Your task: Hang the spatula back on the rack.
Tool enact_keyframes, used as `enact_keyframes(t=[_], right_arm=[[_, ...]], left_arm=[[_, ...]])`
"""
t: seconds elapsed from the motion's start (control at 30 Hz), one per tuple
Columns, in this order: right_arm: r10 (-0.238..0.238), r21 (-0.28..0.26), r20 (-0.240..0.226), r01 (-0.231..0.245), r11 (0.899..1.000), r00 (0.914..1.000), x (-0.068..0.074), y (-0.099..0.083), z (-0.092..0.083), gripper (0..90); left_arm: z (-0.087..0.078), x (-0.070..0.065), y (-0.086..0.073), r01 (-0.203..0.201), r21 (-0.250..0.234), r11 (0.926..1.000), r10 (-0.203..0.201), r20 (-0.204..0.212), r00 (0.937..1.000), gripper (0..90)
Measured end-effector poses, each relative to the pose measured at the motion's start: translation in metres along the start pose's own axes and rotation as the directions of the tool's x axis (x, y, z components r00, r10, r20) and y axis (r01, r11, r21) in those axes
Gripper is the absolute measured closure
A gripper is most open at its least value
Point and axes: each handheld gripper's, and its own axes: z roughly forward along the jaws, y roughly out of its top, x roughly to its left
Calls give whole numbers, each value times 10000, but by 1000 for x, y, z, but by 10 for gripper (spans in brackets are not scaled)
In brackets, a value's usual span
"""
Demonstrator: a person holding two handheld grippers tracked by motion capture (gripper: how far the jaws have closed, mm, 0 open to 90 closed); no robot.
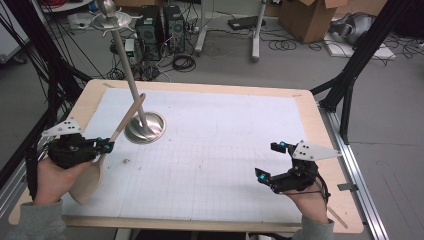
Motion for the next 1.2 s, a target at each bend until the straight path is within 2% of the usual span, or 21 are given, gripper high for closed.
enact_keyframes(t=[0.17, 0.37, 0.77, 1.2], right_arm=[[-4, 24, -4, 4, 10000, 10000, 0, 0, 1, 13], [24, 91, -35, -24, 10000, 10000, 1, 0, 2, 13], [15, 161, -2, -15, 9999, 10000, 0, -1, 4, 13], [-3, 171, 15, 3, 9999, 10000, 0, -2, 4, 13]], left_arm=[[-10, 8, 2, 89, -136, 9999, -91, -127, 9999, 780], [-22, 15, 7, 39, -117, 9999, -45, -473, 9989, 780], [-47, 28, 21, 123, -609, 9981, -166, -709, 9973, 780], [-61, 41, 30, 88, -874, 9961, -191, -1181, 9928, 781]])
